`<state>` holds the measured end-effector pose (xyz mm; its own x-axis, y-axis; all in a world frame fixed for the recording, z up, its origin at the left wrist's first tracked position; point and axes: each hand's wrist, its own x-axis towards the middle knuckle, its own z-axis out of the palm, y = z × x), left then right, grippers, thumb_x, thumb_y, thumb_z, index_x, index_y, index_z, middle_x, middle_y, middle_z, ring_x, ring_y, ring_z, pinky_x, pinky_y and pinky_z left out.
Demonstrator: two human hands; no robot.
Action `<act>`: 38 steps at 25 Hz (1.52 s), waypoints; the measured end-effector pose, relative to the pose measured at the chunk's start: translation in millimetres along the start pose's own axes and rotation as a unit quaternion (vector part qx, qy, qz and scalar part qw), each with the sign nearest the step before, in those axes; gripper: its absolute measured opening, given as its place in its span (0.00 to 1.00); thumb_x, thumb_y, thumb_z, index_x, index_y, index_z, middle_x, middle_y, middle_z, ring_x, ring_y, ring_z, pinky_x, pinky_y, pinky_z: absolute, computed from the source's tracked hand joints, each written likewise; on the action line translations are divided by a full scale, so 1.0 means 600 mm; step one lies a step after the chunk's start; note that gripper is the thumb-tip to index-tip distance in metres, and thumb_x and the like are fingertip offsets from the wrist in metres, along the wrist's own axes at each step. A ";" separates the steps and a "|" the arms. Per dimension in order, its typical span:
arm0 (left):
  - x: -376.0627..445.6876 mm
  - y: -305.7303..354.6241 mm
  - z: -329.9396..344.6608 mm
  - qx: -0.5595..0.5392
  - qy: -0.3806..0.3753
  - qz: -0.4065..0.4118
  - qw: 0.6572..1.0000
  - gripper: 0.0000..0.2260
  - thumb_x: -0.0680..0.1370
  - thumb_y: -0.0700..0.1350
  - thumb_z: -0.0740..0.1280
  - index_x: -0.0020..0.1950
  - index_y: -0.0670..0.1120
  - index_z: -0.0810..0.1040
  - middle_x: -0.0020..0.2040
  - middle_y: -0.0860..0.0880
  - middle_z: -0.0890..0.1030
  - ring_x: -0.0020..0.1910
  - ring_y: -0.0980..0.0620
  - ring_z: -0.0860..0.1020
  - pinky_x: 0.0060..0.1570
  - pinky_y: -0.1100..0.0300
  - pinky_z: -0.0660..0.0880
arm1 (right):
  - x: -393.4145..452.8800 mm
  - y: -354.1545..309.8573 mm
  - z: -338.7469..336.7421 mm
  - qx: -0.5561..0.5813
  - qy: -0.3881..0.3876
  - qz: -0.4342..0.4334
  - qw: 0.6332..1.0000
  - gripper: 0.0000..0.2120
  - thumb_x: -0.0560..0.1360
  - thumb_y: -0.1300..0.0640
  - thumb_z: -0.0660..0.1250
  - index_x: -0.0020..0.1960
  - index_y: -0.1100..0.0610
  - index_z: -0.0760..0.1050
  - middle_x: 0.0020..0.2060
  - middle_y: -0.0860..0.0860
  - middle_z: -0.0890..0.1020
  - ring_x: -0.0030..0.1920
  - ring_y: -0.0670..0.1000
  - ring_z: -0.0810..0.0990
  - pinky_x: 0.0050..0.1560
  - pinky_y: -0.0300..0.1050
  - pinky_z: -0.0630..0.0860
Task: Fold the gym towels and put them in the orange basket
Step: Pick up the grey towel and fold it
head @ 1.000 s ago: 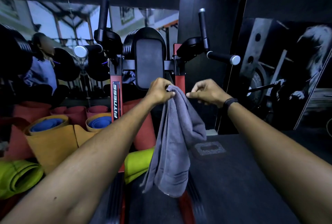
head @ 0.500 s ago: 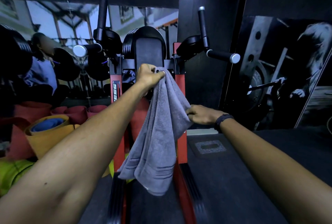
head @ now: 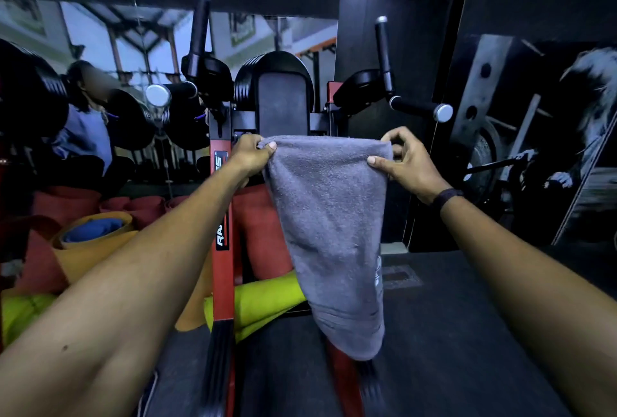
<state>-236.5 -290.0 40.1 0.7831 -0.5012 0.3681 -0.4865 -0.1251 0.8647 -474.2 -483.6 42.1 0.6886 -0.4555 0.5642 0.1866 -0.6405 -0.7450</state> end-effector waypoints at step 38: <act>-0.170 -0.036 0.083 -0.356 -0.386 -0.116 0.843 0.36 0.51 0.48 0.85 0.56 0.46 0.78 0.49 0.51 0.85 0.48 0.55 0.83 0.50 0.61 0.79 | 0.022 -0.047 0.019 0.349 0.097 0.251 0.898 0.15 0.83 0.52 0.56 0.50 0.61 0.76 0.42 0.57 0.82 0.43 0.53 0.81 0.38 0.42 0.81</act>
<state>-325.2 -278.6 -33.4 0.2057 -0.9764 0.0665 0.2168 0.1117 0.9698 -462.6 -464.4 66.4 0.6863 -0.7209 0.0961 0.3277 0.1886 -0.9258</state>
